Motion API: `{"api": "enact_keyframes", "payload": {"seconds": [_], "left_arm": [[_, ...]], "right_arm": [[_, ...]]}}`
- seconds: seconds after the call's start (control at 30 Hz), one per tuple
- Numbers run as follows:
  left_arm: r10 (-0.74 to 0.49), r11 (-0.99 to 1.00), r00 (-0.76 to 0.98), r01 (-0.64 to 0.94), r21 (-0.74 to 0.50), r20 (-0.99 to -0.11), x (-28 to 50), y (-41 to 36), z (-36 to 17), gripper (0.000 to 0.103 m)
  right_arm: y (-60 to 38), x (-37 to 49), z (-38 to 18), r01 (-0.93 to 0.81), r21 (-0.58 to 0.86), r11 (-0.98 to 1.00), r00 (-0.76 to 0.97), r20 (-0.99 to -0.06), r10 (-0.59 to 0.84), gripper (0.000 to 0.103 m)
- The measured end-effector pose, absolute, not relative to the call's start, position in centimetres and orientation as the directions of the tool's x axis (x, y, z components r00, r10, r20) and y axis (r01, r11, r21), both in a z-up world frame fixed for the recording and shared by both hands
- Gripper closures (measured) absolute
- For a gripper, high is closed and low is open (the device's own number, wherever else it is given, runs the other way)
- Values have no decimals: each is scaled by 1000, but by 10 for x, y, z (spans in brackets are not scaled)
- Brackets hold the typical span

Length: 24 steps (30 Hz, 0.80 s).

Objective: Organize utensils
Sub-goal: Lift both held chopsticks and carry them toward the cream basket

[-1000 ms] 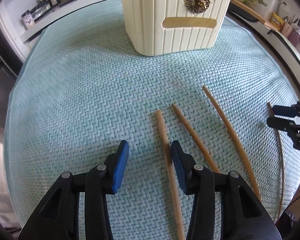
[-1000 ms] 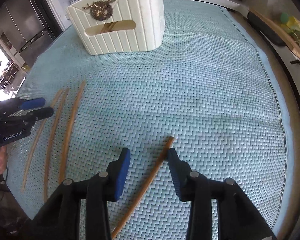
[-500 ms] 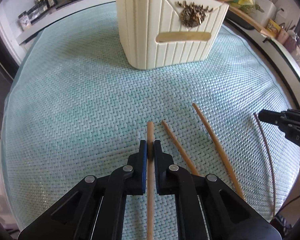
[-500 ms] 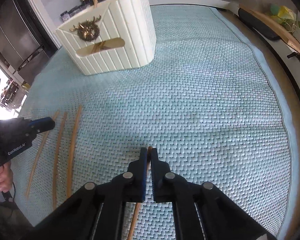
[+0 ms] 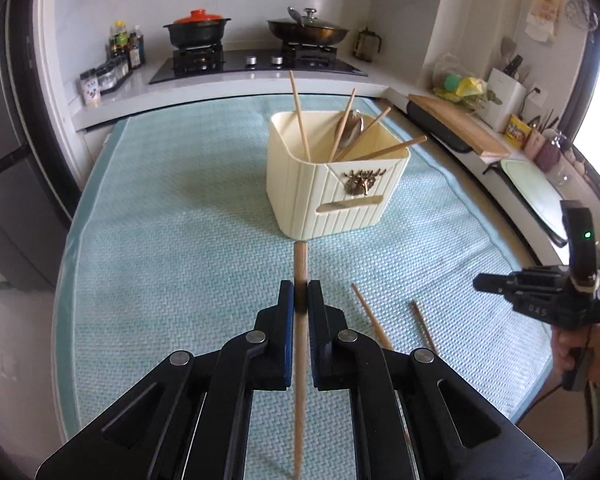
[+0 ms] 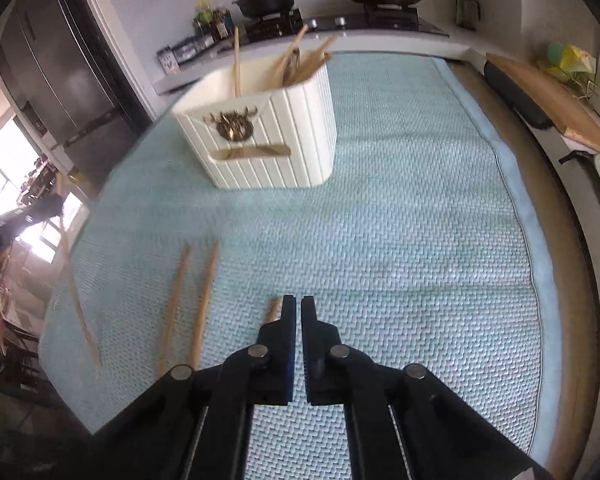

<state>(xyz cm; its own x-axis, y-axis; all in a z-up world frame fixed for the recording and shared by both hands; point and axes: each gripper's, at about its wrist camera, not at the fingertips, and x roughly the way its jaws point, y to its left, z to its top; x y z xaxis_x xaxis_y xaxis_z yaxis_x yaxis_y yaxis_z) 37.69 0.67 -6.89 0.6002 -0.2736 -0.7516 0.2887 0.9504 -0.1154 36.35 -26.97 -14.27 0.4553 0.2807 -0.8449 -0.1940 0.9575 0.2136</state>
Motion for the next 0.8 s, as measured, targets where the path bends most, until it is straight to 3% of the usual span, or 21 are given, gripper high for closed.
{"api": "enact_keyframes", "payload": {"seconds": [0.2, 0.23, 0.3, 0.4, 0.57, 0.6, 0.63, 0.8], "left_arm": [[-267, 954, 602, 274, -120, -752, 369, 14, -74, 98], [-267, 954, 603, 273, -120, -752, 367, 15, -73, 98], [-271, 954, 605, 271, -126, -749, 366, 17, -72, 98], [-271, 955, 610, 268, -128, -745, 365, 20, -71, 98], [-275, 954, 608, 265, -137, -745, 365, 21, -75, 98], [-274, 955, 608, 264, -136, -745, 365, 21, -76, 98], [-273, 955, 607, 262, -136, -746, 364, 21, -76, 98], [-276, 956, 614, 253, -148, -739, 362, 25, -73, 98]], "right_arm": [[-250, 363, -188, -187, 279, 942, 350, -877, 329, 95], [-246, 365, -192, -186, 286, 940, 343, -878, 334, 82], [-239, 367, -195, -169, 280, 945, 342, -882, 323, 67], [-232, 372, -198, -163, 231, 959, 351, -895, 275, 67], [-206, 383, -211, -208, 132, 969, 343, -918, 199, 71], [-201, 383, -211, -221, 99, 970, 345, -923, 173, 75], [-197, 384, -212, -229, 78, 970, 351, -923, 157, 94], [-202, 385, -205, -224, 132, 966, 369, -905, 209, 98]]}}
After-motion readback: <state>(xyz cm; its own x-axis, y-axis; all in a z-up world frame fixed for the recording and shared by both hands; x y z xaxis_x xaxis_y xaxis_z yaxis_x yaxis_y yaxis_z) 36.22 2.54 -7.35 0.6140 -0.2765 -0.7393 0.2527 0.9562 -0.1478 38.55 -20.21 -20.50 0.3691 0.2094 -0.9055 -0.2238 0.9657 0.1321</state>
